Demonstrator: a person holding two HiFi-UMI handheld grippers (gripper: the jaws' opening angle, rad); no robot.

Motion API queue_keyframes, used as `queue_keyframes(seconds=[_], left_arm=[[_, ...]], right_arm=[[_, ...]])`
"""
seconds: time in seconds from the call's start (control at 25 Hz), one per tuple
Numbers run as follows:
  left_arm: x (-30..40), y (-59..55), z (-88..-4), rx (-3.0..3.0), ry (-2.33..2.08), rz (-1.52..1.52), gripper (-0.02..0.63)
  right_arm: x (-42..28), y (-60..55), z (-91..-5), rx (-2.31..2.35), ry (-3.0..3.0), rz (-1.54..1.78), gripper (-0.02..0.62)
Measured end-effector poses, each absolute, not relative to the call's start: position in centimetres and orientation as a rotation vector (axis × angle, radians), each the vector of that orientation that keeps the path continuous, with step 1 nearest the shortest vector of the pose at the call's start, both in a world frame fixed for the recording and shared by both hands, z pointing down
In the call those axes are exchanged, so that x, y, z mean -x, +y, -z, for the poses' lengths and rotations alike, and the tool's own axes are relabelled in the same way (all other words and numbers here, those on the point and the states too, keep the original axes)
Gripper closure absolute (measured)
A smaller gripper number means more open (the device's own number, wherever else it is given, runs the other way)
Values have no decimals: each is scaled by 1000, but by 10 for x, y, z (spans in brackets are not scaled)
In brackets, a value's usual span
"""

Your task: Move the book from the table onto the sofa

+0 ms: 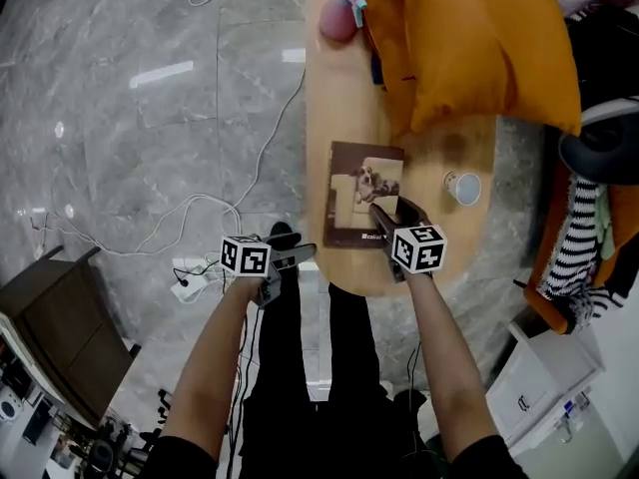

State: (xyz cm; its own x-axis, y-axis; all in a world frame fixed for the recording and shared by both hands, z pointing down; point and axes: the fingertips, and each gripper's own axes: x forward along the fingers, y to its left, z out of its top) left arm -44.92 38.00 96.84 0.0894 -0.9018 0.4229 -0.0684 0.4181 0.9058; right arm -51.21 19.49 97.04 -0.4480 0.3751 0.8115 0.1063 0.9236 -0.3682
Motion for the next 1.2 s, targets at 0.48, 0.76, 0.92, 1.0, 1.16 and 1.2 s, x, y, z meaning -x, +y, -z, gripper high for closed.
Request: queue_keyframes(seconds=[0.48, 0.76, 0.92, 1.0, 1.16, 1.2], left_arm=[[414, 388, -982, -906, -1228, 876, 311], [403, 403, -989, -854, -1185, 893, 383], [394, 407, -978, -928, -1131, 877, 410], [389, 408, -967, -984, -1106, 856, 431], [375, 408, -946, -1072, -1053, 781, 454], [373, 407, -940, -1082, -1045, 785, 456]], right_arm=[[476, 283, -973, 504, -1962, -392, 339], [464, 297, -974, 509, -1940, -422, 339], [457, 302, -973, 536, -1900, -498, 339], [452, 304, -971, 557, -1860, -600, 341], [440, 305, -965, 581, -1764, -843, 341], [438, 303, -962, 577, -1744, -897, 341]])
